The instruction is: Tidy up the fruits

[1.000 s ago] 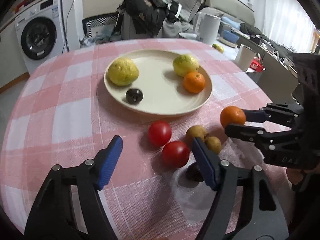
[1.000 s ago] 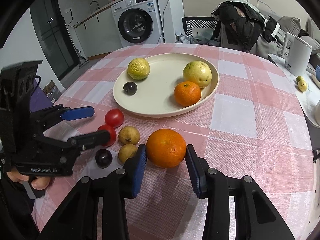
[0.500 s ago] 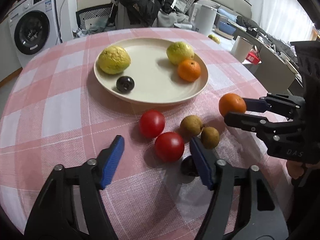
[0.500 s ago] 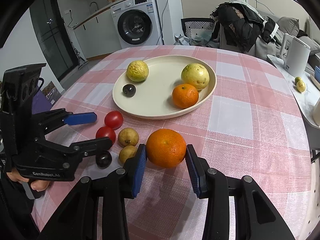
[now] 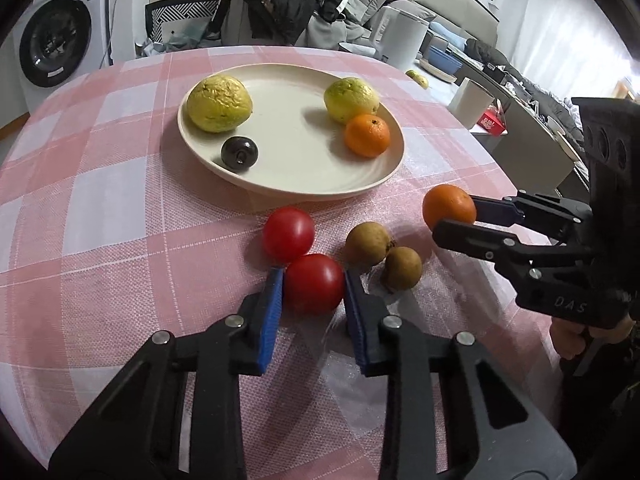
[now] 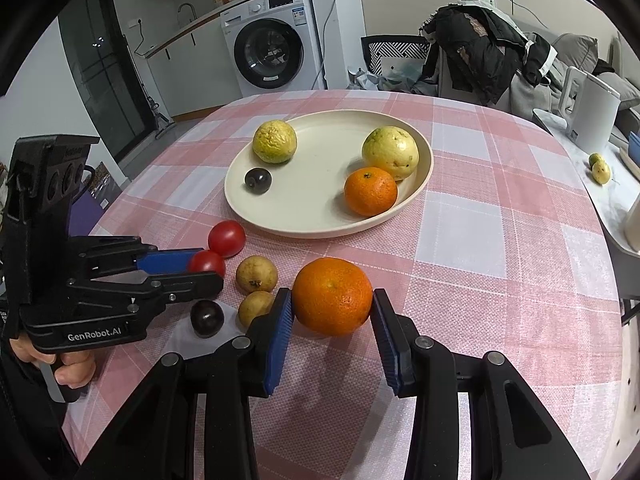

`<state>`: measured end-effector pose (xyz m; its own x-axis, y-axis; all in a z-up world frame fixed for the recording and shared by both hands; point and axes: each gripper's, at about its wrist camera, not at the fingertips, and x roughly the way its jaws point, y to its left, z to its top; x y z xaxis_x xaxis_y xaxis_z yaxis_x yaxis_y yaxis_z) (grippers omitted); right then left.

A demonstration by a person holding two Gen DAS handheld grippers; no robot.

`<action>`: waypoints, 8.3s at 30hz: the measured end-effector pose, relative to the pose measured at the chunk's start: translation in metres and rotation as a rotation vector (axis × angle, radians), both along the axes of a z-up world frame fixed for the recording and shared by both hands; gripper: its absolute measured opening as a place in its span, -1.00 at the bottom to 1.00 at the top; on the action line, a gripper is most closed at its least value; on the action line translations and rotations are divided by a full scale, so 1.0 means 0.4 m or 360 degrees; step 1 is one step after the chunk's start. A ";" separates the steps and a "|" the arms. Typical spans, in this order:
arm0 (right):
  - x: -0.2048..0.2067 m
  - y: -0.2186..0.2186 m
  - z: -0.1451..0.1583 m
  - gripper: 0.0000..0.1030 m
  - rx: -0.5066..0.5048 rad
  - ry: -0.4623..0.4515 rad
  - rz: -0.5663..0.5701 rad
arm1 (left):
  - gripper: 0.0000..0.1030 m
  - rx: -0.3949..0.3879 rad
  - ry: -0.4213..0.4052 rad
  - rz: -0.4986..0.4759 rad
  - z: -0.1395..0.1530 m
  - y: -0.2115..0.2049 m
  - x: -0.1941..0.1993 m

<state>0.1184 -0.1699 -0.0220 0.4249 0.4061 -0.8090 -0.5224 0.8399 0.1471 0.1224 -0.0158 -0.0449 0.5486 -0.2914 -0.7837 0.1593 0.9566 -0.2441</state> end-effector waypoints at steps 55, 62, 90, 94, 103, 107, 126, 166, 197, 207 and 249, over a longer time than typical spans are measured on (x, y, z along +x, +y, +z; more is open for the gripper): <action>0.124 0.007 0.129 -0.22 0.0311 -0.0216 -0.0196 | -0.48 0.0100 -0.0418 0.0113 0.162 0.013 0.088; 0.159 0.020 0.118 -0.22 0.0309 -0.0203 -0.0210 | -0.48 0.0122 -0.0386 0.0095 0.133 0.002 0.122; 0.246 0.132 0.005 -0.21 0.0172 -0.0073 -0.0126 | -0.48 0.0114 -0.0280 0.0080 0.028 0.017 0.188; 0.257 0.141 -0.002 -0.21 0.0164 -0.0059 -0.0139 | -0.48 0.0104 -0.0283 0.0089 0.027 0.020 0.189; 0.208 0.117 0.038 0.35 0.0093 -0.0261 -0.0138 | -0.42 0.0106 -0.0272 0.0141 0.034 0.027 0.180; 0.180 0.077 0.053 0.80 0.0101 -0.0265 -0.0181 | -0.02 0.0125 -0.0280 0.0169 0.049 0.035 0.156; 0.026 -0.028 0.062 1.00 0.0116 -0.0213 -0.0228 | 0.99 0.0226 -0.0382 0.0249 0.107 0.046 -0.057; -0.030 0.074 -0.054 0.20 -0.0117 0.0012 0.0167 | 0.99 0.0190 -0.0289 0.0239 0.046 0.055 -0.056; -0.053 0.033 0.038 -0.48 0.0093 -0.0213 0.0131 | 0.99 0.0182 -0.0233 0.0057 0.034 -0.001 -0.063; -0.044 0.035 0.037 -0.48 0.0094 -0.0203 0.0124 | 0.55 0.0179 -0.0118 -0.0169 0.000 -0.057 -0.066; -0.060 0.019 0.071 -0.48 0.0212 -0.0274 0.0097 | -0.59 0.0149 -0.0324 -0.0084 0.058 -0.015 -0.092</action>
<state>0.0945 -0.1622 0.0062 0.5235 0.5333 -0.6644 -0.5984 0.7853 0.1589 0.0855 -0.0217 -0.0217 0.6840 -0.2549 -0.6835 0.2464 0.9626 -0.1124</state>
